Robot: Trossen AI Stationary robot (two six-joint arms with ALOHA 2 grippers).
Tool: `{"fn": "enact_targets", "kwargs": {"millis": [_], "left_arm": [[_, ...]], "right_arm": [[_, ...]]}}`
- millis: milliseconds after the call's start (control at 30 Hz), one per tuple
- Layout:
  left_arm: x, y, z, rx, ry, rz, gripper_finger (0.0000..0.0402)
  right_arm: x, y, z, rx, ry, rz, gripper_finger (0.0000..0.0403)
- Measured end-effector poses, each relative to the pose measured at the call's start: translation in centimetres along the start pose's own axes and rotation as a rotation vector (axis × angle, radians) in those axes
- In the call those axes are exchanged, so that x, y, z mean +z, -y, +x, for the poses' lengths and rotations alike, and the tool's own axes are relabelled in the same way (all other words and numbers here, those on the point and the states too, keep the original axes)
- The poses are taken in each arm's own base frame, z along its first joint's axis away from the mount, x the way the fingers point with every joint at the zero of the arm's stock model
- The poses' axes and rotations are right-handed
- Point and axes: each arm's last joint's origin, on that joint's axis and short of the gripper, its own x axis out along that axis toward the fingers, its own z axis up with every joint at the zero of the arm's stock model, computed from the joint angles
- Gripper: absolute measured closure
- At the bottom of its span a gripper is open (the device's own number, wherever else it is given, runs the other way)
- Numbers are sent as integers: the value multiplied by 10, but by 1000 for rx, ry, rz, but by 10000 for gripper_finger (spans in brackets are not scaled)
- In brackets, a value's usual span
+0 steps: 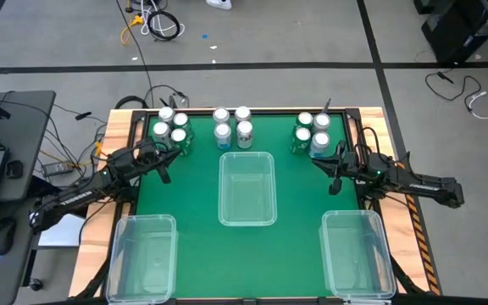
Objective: Sort soda cans
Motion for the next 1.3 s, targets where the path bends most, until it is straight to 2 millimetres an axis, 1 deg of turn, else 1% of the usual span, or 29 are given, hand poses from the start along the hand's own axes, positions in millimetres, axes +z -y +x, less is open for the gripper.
{"fn": "enact_targets", "kwargs": {"millis": [233, 667, 733, 800, 900, 967, 1100, 1300], "left_arm": [[0, 0, 0, -1, 3, 0, 389], [17, 4, -2, -39, 175, -5, 389], [19, 5, -2, -70, 199, -4, 389], [23, 8, -3, -161, 224, 7, 389], [32, 14, -7, -315, 266, 23, 389], [41, 17, -10, -353, 264, 21, 389], [62, 22, -17, -360, 249, 43, 389], [90, 28, -17, -320, 116, 54, 389]], "right_arm": [[0, 0, 0, 0, 0, 0, 380], [0, 0, 0, 0, 0, 0, 380], [0, 0, 0, 0, 0, 0, 380], [0, 0, 0, 0, 0, 0, 380], [0, 0, 0, 0, 0, 0, 380], [0, 0, 0, 0, 0, 0, 380], [0, 0, 0, 0, 0, 0, 380], [0, 0, 0, 0, -1, 0, 380]]}}
